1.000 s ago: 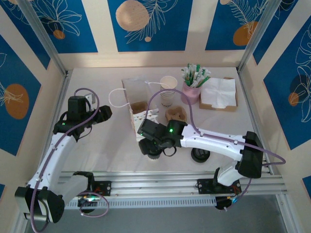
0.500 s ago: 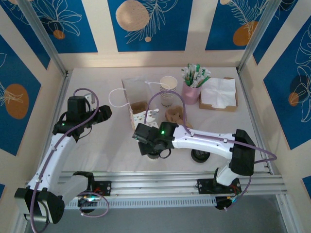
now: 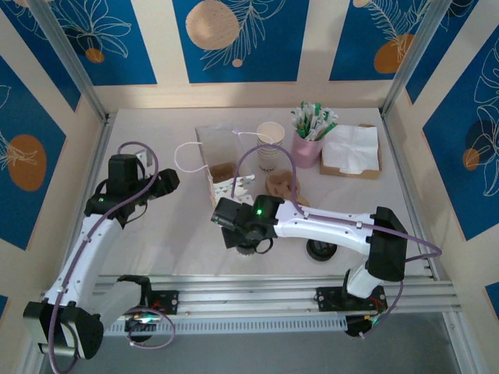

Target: Pack the takeout coffee

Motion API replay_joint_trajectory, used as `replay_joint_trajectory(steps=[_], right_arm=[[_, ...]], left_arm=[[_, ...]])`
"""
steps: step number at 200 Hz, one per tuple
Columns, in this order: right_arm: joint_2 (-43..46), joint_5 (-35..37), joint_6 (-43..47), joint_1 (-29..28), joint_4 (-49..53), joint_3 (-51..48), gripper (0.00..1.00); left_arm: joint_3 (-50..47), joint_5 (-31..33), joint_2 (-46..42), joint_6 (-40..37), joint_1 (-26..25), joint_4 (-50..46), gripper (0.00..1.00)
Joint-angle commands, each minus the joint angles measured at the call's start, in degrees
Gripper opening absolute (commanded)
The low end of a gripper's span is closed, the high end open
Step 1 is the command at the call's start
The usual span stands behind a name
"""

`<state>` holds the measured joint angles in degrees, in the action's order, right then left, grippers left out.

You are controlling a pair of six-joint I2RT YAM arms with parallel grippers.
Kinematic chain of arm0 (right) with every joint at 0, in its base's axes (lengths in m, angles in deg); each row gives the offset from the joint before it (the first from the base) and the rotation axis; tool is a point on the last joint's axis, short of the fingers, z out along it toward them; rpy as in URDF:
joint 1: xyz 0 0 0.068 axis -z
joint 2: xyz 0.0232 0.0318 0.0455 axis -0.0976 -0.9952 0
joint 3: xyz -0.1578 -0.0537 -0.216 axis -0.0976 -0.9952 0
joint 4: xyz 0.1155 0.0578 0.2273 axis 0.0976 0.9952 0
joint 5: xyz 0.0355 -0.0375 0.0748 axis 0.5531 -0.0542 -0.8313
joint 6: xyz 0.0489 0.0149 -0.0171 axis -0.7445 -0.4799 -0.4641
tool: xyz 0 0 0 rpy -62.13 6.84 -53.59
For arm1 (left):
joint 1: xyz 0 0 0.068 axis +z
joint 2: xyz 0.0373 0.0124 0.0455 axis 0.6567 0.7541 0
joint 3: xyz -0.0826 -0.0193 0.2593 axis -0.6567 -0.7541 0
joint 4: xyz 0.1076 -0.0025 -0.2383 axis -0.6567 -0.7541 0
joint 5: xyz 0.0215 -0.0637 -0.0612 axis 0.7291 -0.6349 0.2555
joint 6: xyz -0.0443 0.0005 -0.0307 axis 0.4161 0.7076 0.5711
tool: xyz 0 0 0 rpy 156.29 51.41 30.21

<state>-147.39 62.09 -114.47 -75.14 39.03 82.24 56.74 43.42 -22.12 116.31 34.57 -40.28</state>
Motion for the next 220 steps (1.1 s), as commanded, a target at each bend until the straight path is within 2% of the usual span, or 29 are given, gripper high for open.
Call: replay_joint_trajectory(steps=[1, 101, 220], right_arm=[[-0.1, 0.0, -0.7, -0.9, 0.2, 1.7, 0.84], [0.2, 3.4, -2.6, -1.8, 3.0, 2.3, 0.84], [-2.7, 2.2, -3.5, -1.9, 1.8, 1.6, 0.81]], left_arm=[[-0.3, -0.9, -0.7, 0.5, 0.5, 1.1, 0.71], [-0.4, -0.7, -0.6, 0.6, 0.4, 1.1, 0.71], [-0.4, -0.7, -0.6, 0.6, 0.4, 1.1, 0.71]])
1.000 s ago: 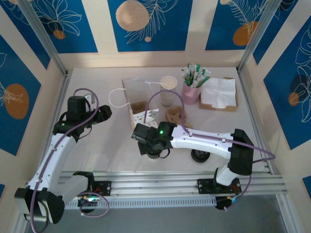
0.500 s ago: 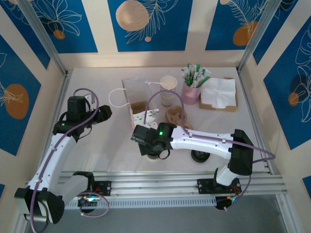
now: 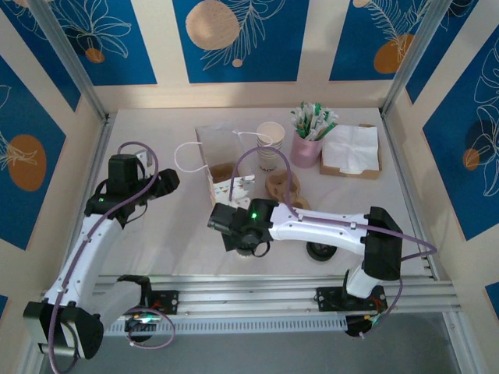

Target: Pack the takeout coffee

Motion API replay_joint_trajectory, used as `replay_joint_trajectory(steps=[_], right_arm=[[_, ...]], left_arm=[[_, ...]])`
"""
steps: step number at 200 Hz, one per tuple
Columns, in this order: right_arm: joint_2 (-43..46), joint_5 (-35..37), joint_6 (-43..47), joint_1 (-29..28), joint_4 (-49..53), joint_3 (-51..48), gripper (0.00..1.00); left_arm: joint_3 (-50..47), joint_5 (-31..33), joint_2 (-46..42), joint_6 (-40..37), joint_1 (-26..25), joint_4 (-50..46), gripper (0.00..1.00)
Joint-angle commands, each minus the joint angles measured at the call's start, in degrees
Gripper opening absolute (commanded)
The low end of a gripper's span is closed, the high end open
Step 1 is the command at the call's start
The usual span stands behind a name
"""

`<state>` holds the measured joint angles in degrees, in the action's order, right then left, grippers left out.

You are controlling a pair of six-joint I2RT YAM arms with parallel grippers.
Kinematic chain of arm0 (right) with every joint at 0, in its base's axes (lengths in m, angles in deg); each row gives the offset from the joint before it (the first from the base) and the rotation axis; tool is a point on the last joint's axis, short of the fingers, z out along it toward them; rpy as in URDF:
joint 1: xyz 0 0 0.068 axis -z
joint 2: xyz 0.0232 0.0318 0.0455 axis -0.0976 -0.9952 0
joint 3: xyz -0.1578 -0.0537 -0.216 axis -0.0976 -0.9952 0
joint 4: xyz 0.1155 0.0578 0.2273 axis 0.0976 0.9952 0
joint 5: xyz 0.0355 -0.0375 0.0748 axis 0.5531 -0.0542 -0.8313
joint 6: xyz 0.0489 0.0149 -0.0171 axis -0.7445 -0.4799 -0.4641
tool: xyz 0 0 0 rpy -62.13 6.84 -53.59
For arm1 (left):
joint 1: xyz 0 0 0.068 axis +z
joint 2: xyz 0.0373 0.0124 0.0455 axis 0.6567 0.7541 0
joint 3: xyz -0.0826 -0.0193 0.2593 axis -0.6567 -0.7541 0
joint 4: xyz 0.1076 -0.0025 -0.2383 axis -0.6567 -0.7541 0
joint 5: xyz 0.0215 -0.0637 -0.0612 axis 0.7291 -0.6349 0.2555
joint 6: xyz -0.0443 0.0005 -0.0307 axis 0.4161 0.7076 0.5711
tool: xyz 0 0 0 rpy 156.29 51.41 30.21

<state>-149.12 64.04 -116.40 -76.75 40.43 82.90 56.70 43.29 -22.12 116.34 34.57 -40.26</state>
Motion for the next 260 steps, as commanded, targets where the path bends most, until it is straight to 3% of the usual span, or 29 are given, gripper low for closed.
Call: replay_joint_trajectory(steps=[1, 188, 260], right_arm=[[-1.1, 0.3, -1.6, -0.2, 0.3, 0.9, 0.80], [-2.6, 0.0, -2.2, 1.9, -1.4, 1.4, 0.80], [-1.7, -0.1, -1.6, 1.8, -0.7, 1.5, 0.68]], left_arm=[[-0.4, -0.6, -0.6, 0.5, 0.4, 1.1, 0.71], [-0.4, -1.1, 0.4, 0.9, 0.4, 1.1, 0.71], [-0.4, -1.1, 0.5, 1.0, 0.4, 1.1, 0.71]])
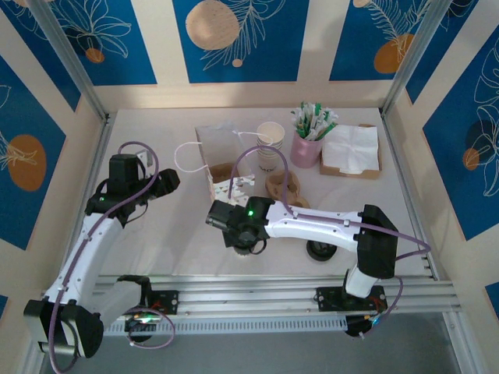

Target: Pack the takeout coffee

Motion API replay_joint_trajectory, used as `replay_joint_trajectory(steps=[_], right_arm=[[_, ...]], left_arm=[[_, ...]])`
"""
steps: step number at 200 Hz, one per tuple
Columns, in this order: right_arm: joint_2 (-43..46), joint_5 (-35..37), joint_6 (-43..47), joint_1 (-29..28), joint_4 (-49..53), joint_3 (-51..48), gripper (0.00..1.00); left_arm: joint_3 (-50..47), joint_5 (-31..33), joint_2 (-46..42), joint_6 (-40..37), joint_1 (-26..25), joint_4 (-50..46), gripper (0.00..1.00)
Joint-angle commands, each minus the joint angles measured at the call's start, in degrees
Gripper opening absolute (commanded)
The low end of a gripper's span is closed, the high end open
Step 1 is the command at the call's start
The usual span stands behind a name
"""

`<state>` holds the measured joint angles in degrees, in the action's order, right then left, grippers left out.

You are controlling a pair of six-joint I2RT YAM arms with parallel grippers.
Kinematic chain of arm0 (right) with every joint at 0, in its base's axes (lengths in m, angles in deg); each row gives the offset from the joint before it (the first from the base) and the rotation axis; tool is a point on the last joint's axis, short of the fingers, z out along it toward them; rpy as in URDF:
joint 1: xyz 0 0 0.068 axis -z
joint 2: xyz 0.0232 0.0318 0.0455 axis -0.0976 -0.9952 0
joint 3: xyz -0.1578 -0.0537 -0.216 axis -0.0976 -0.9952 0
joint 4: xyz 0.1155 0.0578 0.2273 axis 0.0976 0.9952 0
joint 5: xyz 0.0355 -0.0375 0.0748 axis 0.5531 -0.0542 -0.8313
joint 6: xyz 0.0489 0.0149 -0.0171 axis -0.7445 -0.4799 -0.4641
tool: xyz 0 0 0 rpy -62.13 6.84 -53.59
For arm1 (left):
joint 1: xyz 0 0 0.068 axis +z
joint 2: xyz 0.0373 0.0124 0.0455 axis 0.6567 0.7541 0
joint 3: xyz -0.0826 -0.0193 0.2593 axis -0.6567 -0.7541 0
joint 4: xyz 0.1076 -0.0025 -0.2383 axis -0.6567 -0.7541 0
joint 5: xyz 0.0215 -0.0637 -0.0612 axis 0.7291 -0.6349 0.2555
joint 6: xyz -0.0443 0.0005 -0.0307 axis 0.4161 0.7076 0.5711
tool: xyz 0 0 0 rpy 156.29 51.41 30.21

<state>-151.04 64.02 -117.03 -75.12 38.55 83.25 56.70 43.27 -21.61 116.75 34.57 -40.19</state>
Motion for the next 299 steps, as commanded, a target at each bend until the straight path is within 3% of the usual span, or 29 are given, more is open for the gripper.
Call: replay_joint_trajectory(steps=[1, 85, 167, 226, 299], right_arm=[[0.3, -0.1, -0.9, 0.2, 1.2, 1.2, 0.68], [6.3, -2.6, 3.9, -1.6, 3.0, 0.7, 0.62], [17.2, -3.4, 13.7, -2.0, 12.6, 6.1, 0.61], [17.9, -2.1, 20.9, -1.5, 18.7, 19.9, 0.60], [11.2, -1.0, 28.4, 2.5, 22.7, 40.3, 0.59]], left_arm=[[-0.4, -1.1, 0.0, 0.6, 0.4, 1.0, 0.71], [-0.6, -0.9, -0.3, 0.6, 0.4, 1.2, 0.71], [-0.8, -0.9, 0.4, 0.7, 0.4, 1.3, 0.71], [-0.7, -0.1, 1.5, 0.6, 0.3, 1.0, 0.71], [-0.8, 0.6, 1.6, 0.4, 0.3, 0.8, 0.71]])
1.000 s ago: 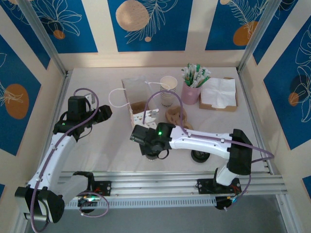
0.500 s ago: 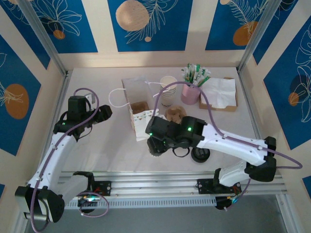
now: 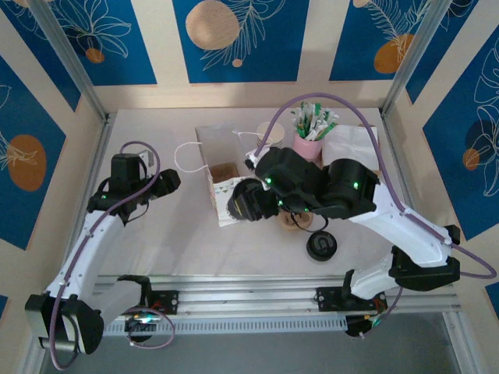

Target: Pack the takeout coffee

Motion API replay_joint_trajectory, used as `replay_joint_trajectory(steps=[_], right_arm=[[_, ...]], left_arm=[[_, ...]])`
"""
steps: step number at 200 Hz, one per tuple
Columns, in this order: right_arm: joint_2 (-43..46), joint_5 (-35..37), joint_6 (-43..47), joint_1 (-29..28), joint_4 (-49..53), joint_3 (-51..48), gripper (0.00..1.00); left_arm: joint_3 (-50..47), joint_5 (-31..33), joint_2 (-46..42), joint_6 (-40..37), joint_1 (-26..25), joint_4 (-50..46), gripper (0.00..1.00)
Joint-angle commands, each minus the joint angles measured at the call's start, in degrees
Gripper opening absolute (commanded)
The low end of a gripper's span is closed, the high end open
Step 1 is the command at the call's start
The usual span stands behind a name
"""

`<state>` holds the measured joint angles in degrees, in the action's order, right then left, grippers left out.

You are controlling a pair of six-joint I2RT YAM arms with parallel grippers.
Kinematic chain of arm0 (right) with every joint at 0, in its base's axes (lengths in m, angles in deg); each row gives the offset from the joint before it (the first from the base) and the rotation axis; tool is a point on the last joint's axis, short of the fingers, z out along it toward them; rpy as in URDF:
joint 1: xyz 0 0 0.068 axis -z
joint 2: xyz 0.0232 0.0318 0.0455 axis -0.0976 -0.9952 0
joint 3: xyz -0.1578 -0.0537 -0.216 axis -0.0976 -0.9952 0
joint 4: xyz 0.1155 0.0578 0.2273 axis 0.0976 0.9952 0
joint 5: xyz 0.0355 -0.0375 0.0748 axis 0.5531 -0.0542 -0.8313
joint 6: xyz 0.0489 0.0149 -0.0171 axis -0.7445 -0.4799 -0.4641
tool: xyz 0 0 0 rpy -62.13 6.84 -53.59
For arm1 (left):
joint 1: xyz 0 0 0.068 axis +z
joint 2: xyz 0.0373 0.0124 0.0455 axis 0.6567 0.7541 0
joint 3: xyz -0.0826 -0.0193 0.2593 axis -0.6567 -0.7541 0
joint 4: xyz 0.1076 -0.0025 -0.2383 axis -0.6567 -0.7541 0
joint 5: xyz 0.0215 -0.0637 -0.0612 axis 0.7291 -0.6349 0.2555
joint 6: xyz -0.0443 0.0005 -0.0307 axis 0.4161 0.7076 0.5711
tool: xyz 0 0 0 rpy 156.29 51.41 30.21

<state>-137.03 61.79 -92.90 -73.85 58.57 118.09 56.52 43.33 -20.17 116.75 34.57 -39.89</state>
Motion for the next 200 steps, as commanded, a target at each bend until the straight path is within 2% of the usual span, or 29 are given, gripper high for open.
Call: replay_joint_trajectory(steps=[1, 45, 117, 158, 200], right_arm=[[-2.9, 1.2, 4.4, 1.3, 2.7, 5.8, 0.59], [-7.7, 3.4, 9.7, 5.3, 0.0, 15.0, 0.60], [-15.7, 3.5, 13.4, 12.0, -4.8, 21.9, 0.59], [-20.0, 1.6, 13.5, 13.8, -3.7, 24.2, 0.59], [-24.1, -0.8, 12.7, 14.5, -0.3, 25.5, 0.59]], left_arm=[[-0.6, 0.5, 0.2, 0.4, 0.3, 0.5, 0.71], [-0.6, 0.4, 0.2, 0.4, 0.2, 0.4, 0.71], [-0.5, 2.7, 1.1, 0.7, 0.2, 0.3, 0.71], [1.5, 4.6, 2.8, 4.6, 0.5, -0.2, 0.72], [2.1, 7.4, 6.2, 14.1, 1.7, 4.2, 0.74]])
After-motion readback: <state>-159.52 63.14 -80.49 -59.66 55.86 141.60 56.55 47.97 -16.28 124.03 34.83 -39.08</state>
